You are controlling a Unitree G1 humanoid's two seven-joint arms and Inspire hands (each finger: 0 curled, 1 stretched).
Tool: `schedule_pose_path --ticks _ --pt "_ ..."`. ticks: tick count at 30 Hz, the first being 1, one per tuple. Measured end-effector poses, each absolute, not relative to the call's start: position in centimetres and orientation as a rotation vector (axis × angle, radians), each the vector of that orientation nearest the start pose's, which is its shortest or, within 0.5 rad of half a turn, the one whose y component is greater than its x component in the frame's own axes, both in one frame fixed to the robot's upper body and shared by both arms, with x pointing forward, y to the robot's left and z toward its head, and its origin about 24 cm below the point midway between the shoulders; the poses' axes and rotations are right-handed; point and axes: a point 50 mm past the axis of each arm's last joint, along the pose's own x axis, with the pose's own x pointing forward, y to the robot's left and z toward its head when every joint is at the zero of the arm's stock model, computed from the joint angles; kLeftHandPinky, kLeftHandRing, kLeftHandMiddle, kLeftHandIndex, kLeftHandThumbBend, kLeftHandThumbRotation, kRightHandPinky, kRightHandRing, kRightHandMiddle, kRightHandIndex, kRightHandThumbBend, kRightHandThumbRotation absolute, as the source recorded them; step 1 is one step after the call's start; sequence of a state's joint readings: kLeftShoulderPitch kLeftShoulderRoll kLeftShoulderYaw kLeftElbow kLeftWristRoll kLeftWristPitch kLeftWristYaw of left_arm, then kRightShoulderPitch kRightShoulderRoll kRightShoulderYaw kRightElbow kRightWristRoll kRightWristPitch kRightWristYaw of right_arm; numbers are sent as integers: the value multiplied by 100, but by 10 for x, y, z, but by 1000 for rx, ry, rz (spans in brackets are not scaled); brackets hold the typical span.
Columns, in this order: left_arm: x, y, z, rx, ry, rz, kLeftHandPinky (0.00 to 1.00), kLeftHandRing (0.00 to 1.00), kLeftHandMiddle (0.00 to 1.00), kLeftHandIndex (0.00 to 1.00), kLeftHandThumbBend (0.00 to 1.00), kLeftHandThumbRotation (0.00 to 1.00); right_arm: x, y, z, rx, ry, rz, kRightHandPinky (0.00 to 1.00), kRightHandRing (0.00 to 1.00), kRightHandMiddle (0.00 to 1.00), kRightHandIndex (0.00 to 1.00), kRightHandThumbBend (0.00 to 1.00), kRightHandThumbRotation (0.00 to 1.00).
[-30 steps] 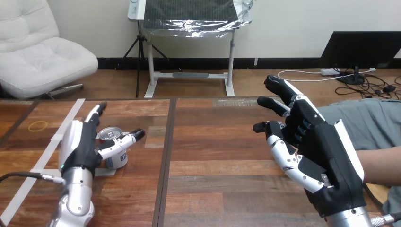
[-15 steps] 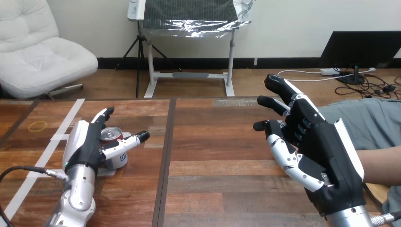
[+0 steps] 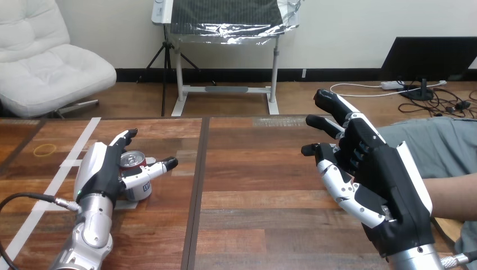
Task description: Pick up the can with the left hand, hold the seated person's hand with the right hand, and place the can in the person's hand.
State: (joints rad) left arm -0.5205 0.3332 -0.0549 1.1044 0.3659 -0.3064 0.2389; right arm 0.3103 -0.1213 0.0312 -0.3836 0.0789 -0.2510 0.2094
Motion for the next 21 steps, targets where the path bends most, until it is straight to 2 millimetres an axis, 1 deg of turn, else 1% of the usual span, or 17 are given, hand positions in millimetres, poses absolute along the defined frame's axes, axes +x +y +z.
schedule_pose_path --ticks 3,21 --pt "317 233 -7 726 225 97 81 89 91 89 98 51 187 -161 89 -76 -321 203 67 87 92 88 20 13" --pt "315 236 -12 742 250 124 83 90 91 90 96 48 188 -161 88 -78 -310 203 68 86 92 88 21 14"
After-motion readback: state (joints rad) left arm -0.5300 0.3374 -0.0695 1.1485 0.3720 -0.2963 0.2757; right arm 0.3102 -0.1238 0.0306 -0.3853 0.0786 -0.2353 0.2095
